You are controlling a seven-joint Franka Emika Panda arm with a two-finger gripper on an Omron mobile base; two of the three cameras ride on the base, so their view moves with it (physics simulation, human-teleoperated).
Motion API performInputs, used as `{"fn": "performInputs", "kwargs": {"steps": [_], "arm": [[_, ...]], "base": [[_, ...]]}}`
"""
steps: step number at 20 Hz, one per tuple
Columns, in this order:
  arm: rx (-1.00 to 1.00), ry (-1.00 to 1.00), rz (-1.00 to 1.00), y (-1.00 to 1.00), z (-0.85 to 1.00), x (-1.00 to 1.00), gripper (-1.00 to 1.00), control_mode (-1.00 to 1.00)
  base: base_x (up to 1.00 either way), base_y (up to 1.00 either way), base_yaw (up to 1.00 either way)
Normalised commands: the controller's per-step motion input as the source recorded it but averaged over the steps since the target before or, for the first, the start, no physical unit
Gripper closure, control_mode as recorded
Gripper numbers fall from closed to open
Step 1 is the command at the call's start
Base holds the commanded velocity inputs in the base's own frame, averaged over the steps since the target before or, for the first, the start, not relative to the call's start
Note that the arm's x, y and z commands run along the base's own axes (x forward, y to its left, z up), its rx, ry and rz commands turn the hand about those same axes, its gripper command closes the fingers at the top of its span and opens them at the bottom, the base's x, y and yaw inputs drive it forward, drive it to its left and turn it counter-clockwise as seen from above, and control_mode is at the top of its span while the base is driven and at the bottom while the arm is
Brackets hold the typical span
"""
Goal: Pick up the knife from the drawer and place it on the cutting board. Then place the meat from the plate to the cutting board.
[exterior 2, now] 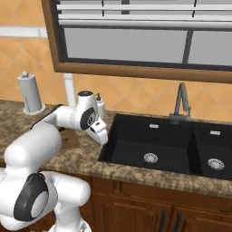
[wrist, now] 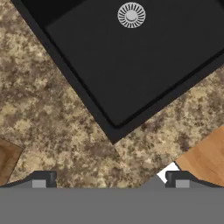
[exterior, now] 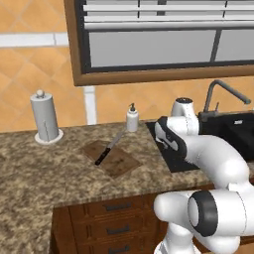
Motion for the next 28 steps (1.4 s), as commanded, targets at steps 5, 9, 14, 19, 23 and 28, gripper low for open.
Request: {"fn": "performInputs", "kwargs": {"steps": [5,9,14,19,23,28], "arm": [[0.00,0.00,0.00,0.00,0.00,0.00,-1.00,1.00],[0.00,0.00,0.00,0.00,0.00,0.00,-1.00,1.00],[0.00,0.00,0.00,0.00,0.00,0.00,-1.00,1.00],[0.00,0.00,0.00,0.00,0.00,0.00,-1.00,1.00],[0.00,0.00,0.00,0.00,0.00,0.00,-1.00,1.00],[0.00,0.00,0.00,0.00,0.00,0.00,-1.00,1.00]], "base": [[-0.22,-1.00,0.00],[-0.01,-1.00,0.00],[0.00,-1.00,0.00],[0.00,-1.00,0.00],[0.00,-1.00,0.00],[0.01,-1.00,0.00]]}}
